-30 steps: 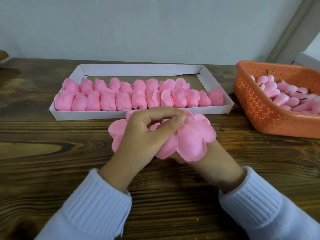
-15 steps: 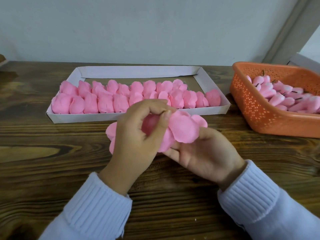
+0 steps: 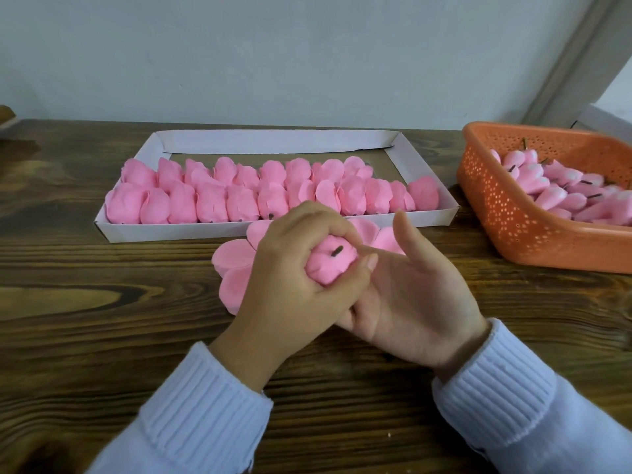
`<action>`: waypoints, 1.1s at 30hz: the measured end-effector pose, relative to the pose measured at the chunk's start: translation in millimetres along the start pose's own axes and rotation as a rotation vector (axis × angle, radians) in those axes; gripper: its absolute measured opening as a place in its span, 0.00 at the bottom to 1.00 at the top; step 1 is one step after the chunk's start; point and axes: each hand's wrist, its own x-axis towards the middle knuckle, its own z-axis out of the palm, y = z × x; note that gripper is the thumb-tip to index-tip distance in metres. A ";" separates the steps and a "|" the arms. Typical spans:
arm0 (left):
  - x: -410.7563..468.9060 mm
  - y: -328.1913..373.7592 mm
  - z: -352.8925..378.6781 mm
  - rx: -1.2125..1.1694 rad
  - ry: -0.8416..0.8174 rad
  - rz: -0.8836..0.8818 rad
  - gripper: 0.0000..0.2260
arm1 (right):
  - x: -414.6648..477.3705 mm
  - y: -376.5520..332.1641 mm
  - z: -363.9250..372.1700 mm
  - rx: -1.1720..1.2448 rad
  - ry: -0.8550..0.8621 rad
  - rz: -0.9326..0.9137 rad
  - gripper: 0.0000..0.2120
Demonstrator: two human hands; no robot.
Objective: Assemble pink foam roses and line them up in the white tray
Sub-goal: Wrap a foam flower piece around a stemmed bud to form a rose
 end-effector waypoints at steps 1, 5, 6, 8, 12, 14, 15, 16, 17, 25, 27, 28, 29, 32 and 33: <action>-0.5 -0.1 0.3 0.013 -0.009 0.001 0.07 | -0.4 -0.3 -0.2 0.002 -0.009 0.003 0.37; -1.1 0.0 0.5 0.073 -0.055 -0.040 0.10 | -1.2 -1.2 -1.3 0.020 -0.037 -0.005 0.35; -1.1 0.2 0.8 0.080 -0.058 -0.051 0.10 | -1.3 -1.6 -0.6 0.014 -0.032 -0.014 0.35; -1.7 0.2 1.1 0.081 -0.050 -0.070 0.09 | -0.9 -1.6 0.1 -0.020 0.000 -0.036 0.37; -2.3 -2.6 -0.4 0.071 -0.008 -0.119 0.09 | -0.8 -0.8 0.5 -0.042 0.098 -0.154 0.38; -1.7 -4.0 -1.0 0.097 0.004 -0.124 0.10 | 0.4 0.7 2.0 -0.111 0.195 -0.288 0.27; -1.1 -4.2 -1.1 0.105 0.006 -0.128 0.10 | 0.8 1.9 2.0 -0.197 0.256 -0.365 0.24; -0.7 -4.3 -0.9 0.108 0.004 -0.132 0.10 | 1.0 3.5 2.0 -0.329 0.319 -0.454 0.21; -0.6 -4.6 -0.9 0.106 -0.004 -0.134 0.10 | 0.7 4.6 0.5 -0.498 0.371 -0.557 0.18; -3.3 -2.2 1.3 -0.013 -0.219 -0.218 0.22 | -2.0 10.3 -3.8 -1.279 0.421 -0.883 0.07; -4.7 -1.3 3.4 -0.019 -0.235 -0.188 0.25 | -2.6 10.0 -3.2 -1.311 0.441 -0.917 0.06; -5.0 -1.1 4.3 0.000 -0.228 -0.163 0.27 | -3.0 9.3 -3.4 -1.334 0.455 -0.934 0.07; -5.5 -1.3 5.0 0.033 -0.208 -0.127 0.28 | -3.5 8.5 -4.1 -1.362 0.478 -0.948 0.08; -4.4 -0.9 5.2 0.088 -0.126 -0.035 0.30 | -4.1 7.9 -4.2 -1.408 0.545 -0.942 0.09; -3.5 0.0 5.5 0.068 -0.128 -0.026 0.32 | -4.2 8.4 -3.8 -1.411 0.545 -0.929 0.07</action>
